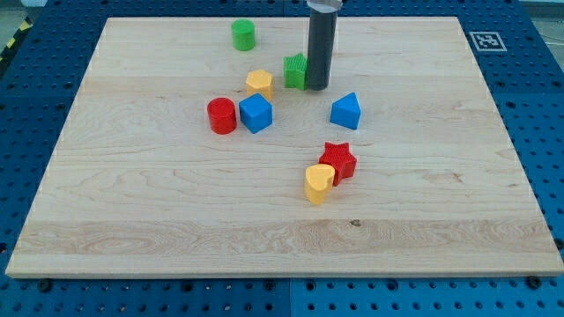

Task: Place the green star right to the green circle

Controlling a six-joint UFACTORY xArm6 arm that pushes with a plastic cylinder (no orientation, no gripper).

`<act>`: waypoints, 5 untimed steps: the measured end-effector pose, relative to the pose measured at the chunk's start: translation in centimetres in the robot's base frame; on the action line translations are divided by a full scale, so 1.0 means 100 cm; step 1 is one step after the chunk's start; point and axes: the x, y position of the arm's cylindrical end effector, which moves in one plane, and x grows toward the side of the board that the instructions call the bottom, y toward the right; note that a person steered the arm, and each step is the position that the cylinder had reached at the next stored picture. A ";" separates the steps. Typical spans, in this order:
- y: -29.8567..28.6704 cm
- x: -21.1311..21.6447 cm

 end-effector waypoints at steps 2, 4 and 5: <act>-0.021 0.000; -0.041 -0.031; -0.045 -0.042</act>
